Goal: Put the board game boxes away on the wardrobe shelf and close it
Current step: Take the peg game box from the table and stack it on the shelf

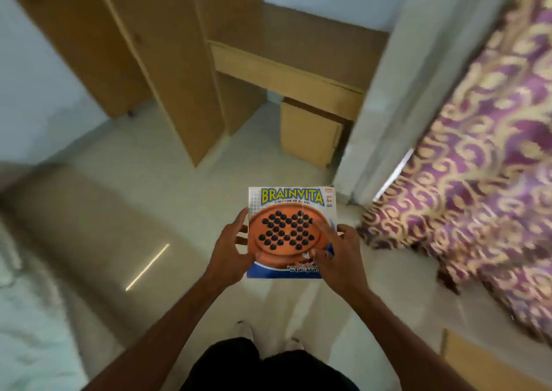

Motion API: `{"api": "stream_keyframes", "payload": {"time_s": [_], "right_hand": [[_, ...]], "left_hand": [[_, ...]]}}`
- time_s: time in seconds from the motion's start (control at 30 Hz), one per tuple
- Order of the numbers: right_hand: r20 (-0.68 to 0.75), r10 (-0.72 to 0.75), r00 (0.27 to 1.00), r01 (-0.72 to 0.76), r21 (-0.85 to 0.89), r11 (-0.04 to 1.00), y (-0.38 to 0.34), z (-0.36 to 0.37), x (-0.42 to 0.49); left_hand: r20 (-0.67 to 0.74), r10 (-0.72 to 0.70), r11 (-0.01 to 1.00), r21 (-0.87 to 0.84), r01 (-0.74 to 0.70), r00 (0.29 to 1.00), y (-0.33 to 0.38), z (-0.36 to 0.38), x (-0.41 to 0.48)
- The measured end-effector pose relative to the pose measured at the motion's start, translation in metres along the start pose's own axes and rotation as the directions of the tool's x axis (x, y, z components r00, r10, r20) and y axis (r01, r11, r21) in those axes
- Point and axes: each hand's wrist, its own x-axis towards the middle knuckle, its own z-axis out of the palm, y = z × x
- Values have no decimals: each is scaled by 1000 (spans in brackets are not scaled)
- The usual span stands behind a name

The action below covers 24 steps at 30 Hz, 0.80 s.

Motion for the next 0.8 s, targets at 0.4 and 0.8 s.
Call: {"api": "stream_keyframes", "payload": {"time_s": [0.4, 0.8], "right_hand": [[271, -348, 897, 368, -23, 930, -197, 156, 131], [346, -406, 846, 420, 36, 907, -389, 317, 220]], "left_hand": [[-400, -90, 992, 43, 117, 912, -101, -195, 42], [-479, -107, 983, 81, 165, 871, -184, -418, 122]]}}
